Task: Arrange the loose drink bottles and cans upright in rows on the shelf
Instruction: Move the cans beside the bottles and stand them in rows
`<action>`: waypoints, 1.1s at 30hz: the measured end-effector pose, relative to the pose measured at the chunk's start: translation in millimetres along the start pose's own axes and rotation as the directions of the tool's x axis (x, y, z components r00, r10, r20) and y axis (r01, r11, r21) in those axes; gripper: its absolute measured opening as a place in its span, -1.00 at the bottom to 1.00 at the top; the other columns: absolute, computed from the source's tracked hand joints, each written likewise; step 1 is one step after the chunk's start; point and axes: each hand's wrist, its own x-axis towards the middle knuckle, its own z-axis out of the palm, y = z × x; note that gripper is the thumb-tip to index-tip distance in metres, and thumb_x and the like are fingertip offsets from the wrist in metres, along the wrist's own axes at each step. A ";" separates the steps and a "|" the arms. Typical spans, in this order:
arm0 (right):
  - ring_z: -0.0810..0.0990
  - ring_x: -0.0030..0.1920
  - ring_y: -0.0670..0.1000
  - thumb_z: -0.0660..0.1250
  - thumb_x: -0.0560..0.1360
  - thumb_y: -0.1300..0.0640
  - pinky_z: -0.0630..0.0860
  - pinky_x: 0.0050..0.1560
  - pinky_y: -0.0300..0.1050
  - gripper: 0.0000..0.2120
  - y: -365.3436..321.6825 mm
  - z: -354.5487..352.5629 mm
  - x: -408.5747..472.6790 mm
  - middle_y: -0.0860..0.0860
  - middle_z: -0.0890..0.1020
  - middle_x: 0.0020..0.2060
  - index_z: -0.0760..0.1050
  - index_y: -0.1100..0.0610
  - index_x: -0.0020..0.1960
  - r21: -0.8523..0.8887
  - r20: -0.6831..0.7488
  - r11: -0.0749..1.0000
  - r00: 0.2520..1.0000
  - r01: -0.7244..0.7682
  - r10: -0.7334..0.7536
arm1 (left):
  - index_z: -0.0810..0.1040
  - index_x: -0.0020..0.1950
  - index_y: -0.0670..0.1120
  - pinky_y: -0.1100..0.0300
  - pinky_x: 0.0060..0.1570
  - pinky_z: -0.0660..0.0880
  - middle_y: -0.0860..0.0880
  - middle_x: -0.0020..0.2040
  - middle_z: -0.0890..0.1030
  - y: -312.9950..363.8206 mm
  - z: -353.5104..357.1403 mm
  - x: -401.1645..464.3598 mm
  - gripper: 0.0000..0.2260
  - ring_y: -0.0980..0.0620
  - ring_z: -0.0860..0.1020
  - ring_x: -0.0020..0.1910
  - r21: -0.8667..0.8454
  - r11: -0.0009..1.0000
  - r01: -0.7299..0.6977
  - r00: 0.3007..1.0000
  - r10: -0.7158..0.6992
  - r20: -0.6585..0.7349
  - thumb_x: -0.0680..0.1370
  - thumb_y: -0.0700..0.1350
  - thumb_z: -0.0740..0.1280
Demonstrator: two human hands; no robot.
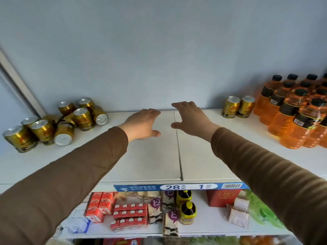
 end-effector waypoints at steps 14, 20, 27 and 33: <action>0.34 0.36 0.09 0.40 0.49 -0.10 0.36 0.31 0.00 -0.30 -132.2 44.2 55.6 0.05 0.43 0.36 0.21 0.05 0.53 0.122 0.034 0.992 0.998 0.045 -0.049 | 0.14 0.60 -0.01 0.07 0.42 0.25 0.01 0.57 0.22 -161.1 -32.0 -59.5 -0.20 -0.02 0.19 0.52 0.054 0.995 0.079 0.995 -0.082 0.050 0.49 0.14 0.46; 0.33 0.38 0.10 0.41 0.49 -0.13 0.33 0.29 -0.03 -0.28 -180.3 72.3 94.0 0.06 0.43 0.36 0.22 0.06 0.53 0.191 0.062 0.982 0.998 -0.008 -0.004 | 0.18 0.59 0.00 0.01 0.43 0.27 0.00 0.56 0.25 -230.7 -41.5 -66.3 -0.16 -0.03 0.19 0.52 0.124 0.991 0.055 0.996 -0.063 0.060 0.42 0.12 0.52; 0.36 0.37 0.10 0.45 0.44 -0.16 0.37 0.26 -0.02 -0.24 -235.2 122.2 149.8 0.08 0.44 0.35 0.24 0.07 0.52 0.198 0.092 0.972 0.990 -0.127 0.111 | 0.18 0.60 0.02 0.01 0.44 0.26 0.00 0.58 0.21 -313.0 -34.8 -50.0 -0.16 -0.04 0.18 0.53 0.132 0.991 -0.033 0.994 0.018 0.111 0.42 0.08 0.53; 0.42 0.33 0.11 0.48 0.39 -0.19 0.40 0.21 -0.02 -0.21 -258.7 161.2 185.6 0.09 0.46 0.35 0.27 0.07 0.49 0.218 0.123 0.945 0.968 -0.243 0.220 | 0.10 0.62 0.05 -0.01 0.45 0.22 -0.01 0.62 0.13 -351.6 -23.5 -32.1 -0.11 -0.06 0.12 0.58 0.186 0.978 -0.096 0.985 0.066 0.161 0.42 0.15 0.51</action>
